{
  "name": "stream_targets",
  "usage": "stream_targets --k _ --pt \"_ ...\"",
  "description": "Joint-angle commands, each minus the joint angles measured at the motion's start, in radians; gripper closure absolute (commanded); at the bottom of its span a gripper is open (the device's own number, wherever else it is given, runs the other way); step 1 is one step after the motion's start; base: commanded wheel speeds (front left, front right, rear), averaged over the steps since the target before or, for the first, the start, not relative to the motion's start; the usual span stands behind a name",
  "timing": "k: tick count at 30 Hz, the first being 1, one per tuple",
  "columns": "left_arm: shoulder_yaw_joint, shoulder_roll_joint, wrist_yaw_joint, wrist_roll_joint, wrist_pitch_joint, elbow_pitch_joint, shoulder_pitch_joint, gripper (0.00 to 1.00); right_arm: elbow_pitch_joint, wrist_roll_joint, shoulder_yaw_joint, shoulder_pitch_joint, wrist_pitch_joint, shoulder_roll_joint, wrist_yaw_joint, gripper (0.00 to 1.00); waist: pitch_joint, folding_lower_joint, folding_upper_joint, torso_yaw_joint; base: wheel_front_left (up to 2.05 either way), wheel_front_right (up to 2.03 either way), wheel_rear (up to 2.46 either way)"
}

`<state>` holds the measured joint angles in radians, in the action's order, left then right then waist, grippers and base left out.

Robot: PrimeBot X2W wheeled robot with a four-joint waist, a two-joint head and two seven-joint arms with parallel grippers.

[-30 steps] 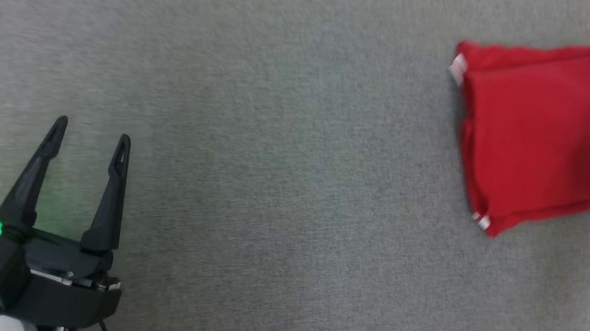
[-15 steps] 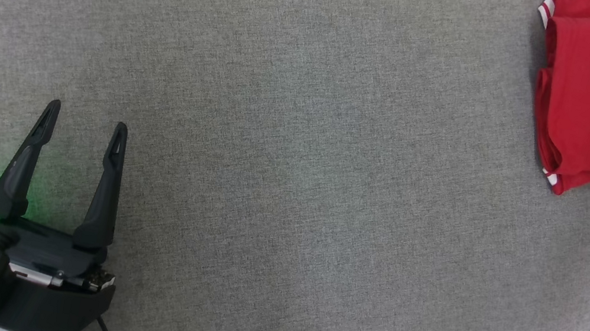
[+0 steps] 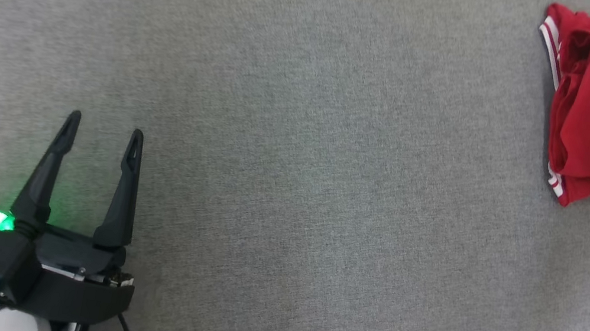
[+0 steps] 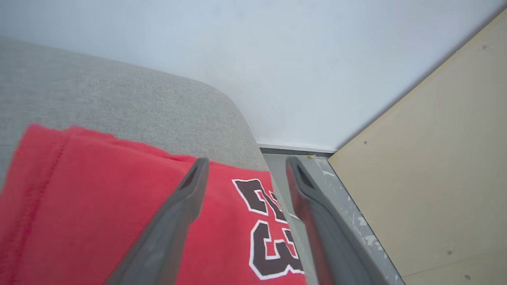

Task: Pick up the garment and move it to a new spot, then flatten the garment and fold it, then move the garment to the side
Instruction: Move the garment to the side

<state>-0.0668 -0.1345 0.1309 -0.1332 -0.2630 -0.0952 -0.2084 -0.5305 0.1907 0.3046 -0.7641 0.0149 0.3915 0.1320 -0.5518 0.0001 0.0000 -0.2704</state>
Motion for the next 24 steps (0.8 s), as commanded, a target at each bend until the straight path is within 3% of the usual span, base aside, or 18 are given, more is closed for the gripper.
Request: stream_targets --k 1,9,14,24 --pt "0.005 0.01 -0.001 -0.012 -0.002 0.013 0.017 0.0 0.015 -0.021 -0.013 0.043 0.016 -0.012 -0.002 0.0 0.064 -0.0001 0.0 0.045 0.0 0.0 0.0" --pt "0.053 0.059 -0.005 -0.013 -0.002 0.072 0.092 0.0 0.178 -0.198 -0.097 0.26 0.077 -0.108 -0.002 0.0 0.211 -0.0001 0.0 0.11 0.0 0.0 0.0" --pt "0.078 0.078 -0.008 -0.029 -0.002 0.113 0.123 0.0 0.284 -0.286 -0.078 0.432 0.095 -0.17 -0.002 0.0 0.302 -0.0001 0.0 0.169 0.0 0.0 0.0" --pt "0.115 0.084 -0.043 -0.072 -0.002 0.192 0.205 0.0 0.436 -0.321 -0.158 0.711 0.136 -0.296 -0.002 0.0 0.444 -0.0001 0.0 0.225 0.0 0.0 0.0"
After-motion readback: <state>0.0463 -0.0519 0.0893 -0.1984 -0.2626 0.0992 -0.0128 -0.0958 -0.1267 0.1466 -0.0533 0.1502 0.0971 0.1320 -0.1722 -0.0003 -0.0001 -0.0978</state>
